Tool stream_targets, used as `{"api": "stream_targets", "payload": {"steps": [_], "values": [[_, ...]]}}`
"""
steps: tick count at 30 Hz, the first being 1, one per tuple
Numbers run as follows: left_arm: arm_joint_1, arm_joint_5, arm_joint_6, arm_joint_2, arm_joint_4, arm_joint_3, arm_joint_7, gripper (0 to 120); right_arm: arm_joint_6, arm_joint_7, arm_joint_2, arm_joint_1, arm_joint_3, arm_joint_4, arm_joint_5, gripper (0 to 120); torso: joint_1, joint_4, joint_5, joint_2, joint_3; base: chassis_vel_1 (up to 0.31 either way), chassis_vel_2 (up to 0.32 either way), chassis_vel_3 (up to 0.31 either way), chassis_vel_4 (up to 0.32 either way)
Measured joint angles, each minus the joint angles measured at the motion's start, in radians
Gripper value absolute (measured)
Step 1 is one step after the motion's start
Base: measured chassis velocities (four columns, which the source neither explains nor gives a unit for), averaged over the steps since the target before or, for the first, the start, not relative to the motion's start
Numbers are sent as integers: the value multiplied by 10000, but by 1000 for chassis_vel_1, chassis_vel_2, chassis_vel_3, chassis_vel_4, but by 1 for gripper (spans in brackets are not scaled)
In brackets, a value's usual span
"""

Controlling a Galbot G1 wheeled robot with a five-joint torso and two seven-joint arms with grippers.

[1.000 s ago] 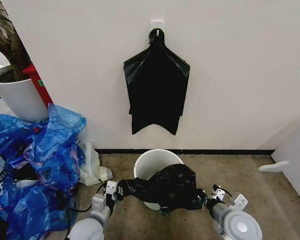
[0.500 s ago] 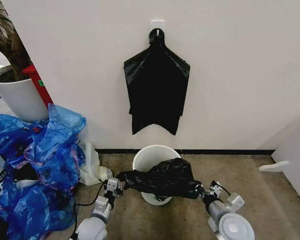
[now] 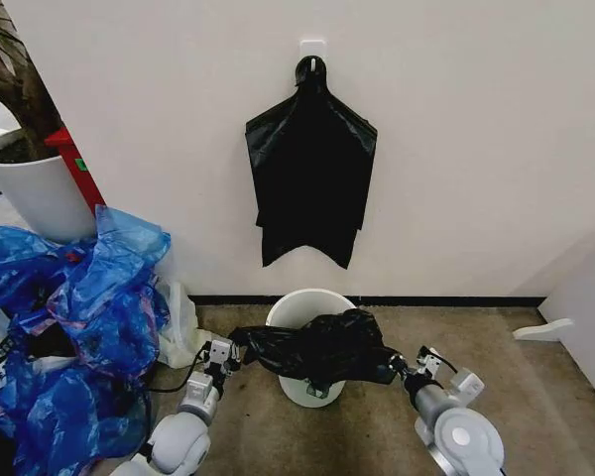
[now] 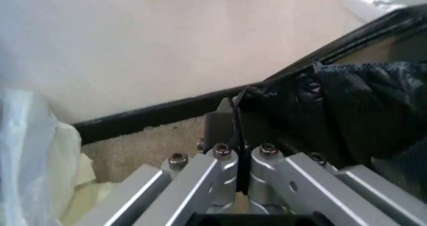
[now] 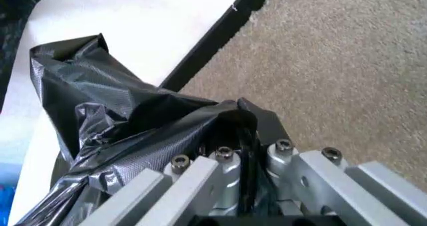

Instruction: Place the garbage bag over the trash bin.

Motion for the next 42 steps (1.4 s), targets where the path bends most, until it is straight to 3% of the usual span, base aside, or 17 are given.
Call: {"api": "stream_targets", "payload": {"steps": [9,16,23,36,42], "values": [[238,34,2,-56,-27,-7,81,0,-92,-311,-70,-220,142,-97,-74,0,-1,0,0,0,-2,0,0,0,0],[508,-33,47,80,-643,-215,-272,5,-122,-349,-158,-594,266,480,-228,23,-1,0,0,0,0,0,0,0,0],[988,-25,62,482,-1974,-522,-376,35,-123,59,-331,-1099,339,1507,-460,53,-1,0,0,1,-1,0,0,0,0],[2413,-357,-301,752,-2720,-873,282,81,-125,717,-664,-1948,591,2912,-236,98,-2,-2,-1,2,-1,0,0,0,0],[3021,-411,-452,761,-3155,-925,393,98,-126,867,-581,-2389,530,3790,-455,100,-2,1,-1,2,-2,0,0,0,0]]}}
